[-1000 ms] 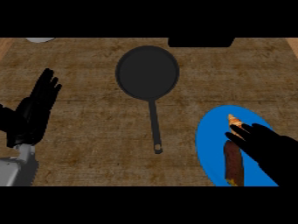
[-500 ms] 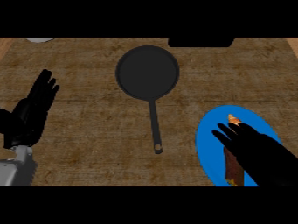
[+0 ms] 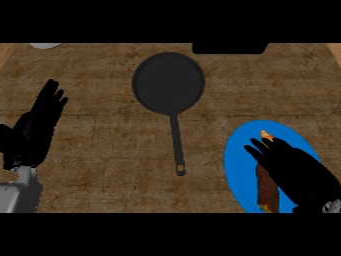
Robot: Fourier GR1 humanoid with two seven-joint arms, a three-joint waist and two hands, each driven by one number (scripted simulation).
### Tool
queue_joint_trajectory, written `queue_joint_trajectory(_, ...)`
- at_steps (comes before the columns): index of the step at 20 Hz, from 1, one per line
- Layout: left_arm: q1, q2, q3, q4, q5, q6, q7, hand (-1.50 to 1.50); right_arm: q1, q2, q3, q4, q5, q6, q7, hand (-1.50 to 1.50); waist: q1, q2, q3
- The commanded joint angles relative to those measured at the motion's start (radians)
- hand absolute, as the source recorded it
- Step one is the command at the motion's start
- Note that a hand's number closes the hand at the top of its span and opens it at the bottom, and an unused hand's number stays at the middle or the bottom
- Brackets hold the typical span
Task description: Pick the sweet potato from the plate and place it in the pan
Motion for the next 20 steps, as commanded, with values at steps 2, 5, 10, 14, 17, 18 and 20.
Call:
queue_joint_trajectory(2, 0.025, -0.042, -0.025, -0.051, -0.039, 0.018, 0.021, 0.0, 0.048, 0.016, 0.034, 0.092, 0.094, -0.068, -0.057, -1.5, 0.0, 0.0, 0.0)
queue_joint_trajectory(5, -0.012, -0.013, 0.054, 0.056, 0.004, -0.064, -0.041, 0.0, -0.009, 0.057, 0.017, 0.175, 0.125, -0.081, -0.113, -1.5, 0.0, 0.001, 0.0)
queue_joint_trajectory(10, 0.04, -0.032, 0.033, -0.044, -0.034, -0.042, 0.009, 0.0, 0.002, 0.144, 0.026, 0.194, 0.164, -0.104, -0.097, -1.5, 0.001, 0.0, 0.0)
queue_joint_trajectory(14, 0.105, -0.056, 0.043, -0.032, -0.036, -0.064, -0.077, 0.0, 0.056, 0.117, 0.021, 0.255, 0.199, -0.175, -0.176, -1.5, 0.002, 0.0, 0.0)
queue_joint_trajectory(17, -0.007, -0.055, 0.038, -0.048, -0.039, -0.04, 0.058, 0.0, -0.008, 0.17, 0.022, 0.371, 0.216, -0.191, -0.212, -1.5, 0.003, 0.0, 0.0)
queue_joint_trajectory(18, -0.013, -0.042, 0.065, 0.017, -0.044, -0.071, 0.002, 0.0, 0.0, 0.175, 0.008, 0.296, 0.199, -0.099, -0.194, -1.5, -0.001, 0.0, 0.0)
queue_joint_trajectory(20, -0.028, -0.039, 0.079, 0.034, -0.033, -0.078, 0.004, 0.0, -0.051, 0.159, 0.005, 0.378, 0.222, -0.179, -0.285, 1.5, 0.001, 0.001, 0.0)
